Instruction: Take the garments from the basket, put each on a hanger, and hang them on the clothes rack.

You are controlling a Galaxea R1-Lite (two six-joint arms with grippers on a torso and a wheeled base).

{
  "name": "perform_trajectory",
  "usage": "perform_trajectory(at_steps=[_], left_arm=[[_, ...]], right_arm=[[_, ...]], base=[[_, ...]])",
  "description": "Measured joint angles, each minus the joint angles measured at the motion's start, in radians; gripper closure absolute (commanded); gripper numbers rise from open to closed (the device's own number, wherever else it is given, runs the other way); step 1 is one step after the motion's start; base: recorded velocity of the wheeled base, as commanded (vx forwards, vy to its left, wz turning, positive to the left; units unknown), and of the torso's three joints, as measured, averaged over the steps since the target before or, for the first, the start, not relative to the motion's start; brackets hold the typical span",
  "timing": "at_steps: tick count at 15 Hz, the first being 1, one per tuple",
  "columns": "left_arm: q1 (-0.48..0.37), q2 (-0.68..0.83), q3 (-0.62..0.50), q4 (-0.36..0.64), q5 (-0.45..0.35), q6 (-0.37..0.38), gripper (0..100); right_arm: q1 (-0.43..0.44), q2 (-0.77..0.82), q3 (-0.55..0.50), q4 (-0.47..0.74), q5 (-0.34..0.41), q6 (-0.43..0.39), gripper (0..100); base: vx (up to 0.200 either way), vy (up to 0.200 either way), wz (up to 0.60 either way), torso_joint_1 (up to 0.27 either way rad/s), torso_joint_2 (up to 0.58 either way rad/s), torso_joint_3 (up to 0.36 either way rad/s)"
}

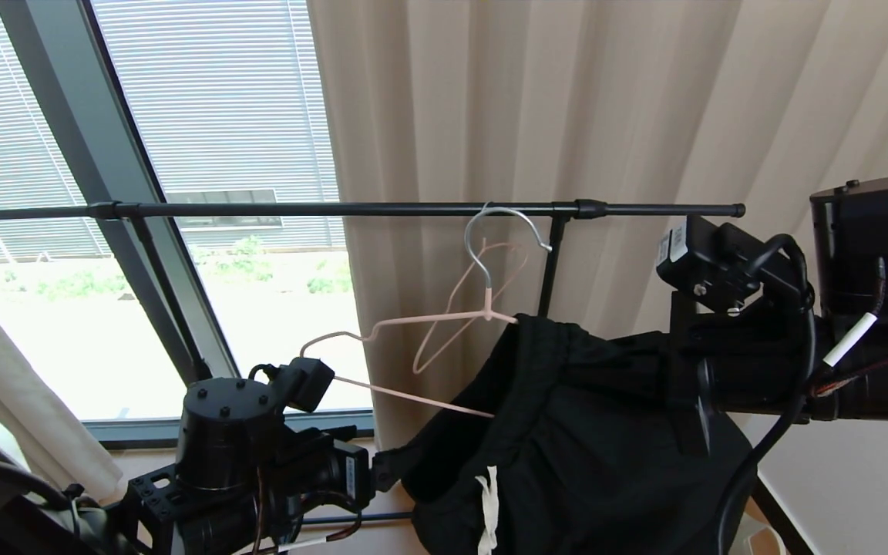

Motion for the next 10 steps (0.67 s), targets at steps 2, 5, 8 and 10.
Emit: perform_trajectory(at_steps=[2, 5, 8, 10], left_arm=[[-0.003, 0.025, -0.017, -0.002, 0.0, 0.0, 0], [-0.015, 0.049, -0.022, -0.003, 0.0, 0.001, 0], [-0.028, 0.06, -0.016, -0.003, 0.039, 0.003, 100], [-0.034, 0.056, -0.008, -0.003, 0.066, 0.004, 100]], right_arm=[[0.016, -0.013, 0.005, 0.0, 0.003, 0.01, 100], [0.022, -0.028, 0.007, -0.001, 0.007, 0.016, 100], [0.021, -0.05, 0.015, -0.001, 0.009, 0.031, 100], [0.004, -0.06, 0.027, -0.002, 0.011, 0.038, 100]], base=[[0.0, 0.0, 0.0, 0.0, 0.0, 0.0], [0.0, 0.0, 0.0, 0.0, 0.0, 0.0], [0.0, 0.0, 0.0, 0.0, 0.0, 0.0], [0.0, 0.0, 0.0, 0.0, 0.0, 0.0]])
